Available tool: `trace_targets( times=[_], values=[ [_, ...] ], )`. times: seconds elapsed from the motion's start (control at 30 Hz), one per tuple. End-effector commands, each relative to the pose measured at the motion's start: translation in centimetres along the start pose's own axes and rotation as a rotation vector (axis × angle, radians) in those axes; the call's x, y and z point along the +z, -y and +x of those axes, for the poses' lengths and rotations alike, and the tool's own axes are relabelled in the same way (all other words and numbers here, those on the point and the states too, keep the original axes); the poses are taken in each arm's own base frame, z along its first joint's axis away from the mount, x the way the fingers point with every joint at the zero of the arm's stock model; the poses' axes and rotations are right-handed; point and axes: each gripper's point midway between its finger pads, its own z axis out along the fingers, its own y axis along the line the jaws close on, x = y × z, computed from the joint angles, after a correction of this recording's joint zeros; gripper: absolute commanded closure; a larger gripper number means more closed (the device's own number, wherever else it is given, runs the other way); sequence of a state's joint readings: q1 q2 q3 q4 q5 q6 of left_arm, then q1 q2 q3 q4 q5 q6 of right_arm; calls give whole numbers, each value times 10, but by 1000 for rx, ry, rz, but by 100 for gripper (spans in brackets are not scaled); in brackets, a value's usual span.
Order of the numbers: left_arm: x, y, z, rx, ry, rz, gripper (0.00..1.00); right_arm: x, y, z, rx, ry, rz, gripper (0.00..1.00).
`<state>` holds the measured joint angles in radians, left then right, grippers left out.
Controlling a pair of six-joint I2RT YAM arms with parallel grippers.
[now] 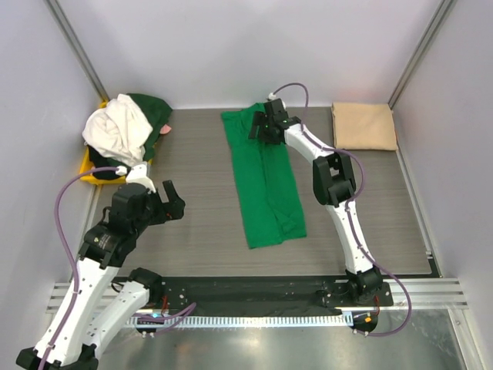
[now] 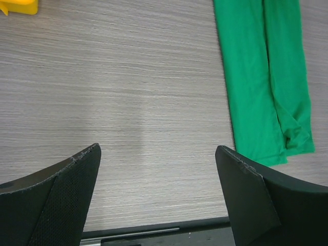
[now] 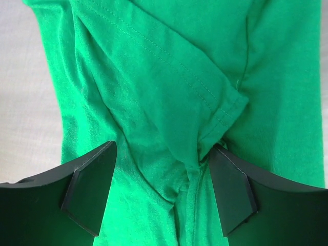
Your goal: Fold and stack the t-shirts
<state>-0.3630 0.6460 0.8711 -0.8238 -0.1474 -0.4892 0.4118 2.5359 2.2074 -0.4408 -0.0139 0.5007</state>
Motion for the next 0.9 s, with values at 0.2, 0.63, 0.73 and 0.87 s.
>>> trace_targets(
  times=[0.2,0.63,0.73,0.87],
  values=[
    [1,-1,-15,-16,49,6,7,35,83,14,106,-2,254,20],
    [7,0,-12,-14,24,9,9,-87,10,-79,13,104,-55,10],
    [12,1,-9,-31,-10,-5,13,-148,14,-74,27,127,-23,9],
    [20,-1,-1,-29,-71,-28,16,-209,48,-20,86,103,76,9]
  ],
)
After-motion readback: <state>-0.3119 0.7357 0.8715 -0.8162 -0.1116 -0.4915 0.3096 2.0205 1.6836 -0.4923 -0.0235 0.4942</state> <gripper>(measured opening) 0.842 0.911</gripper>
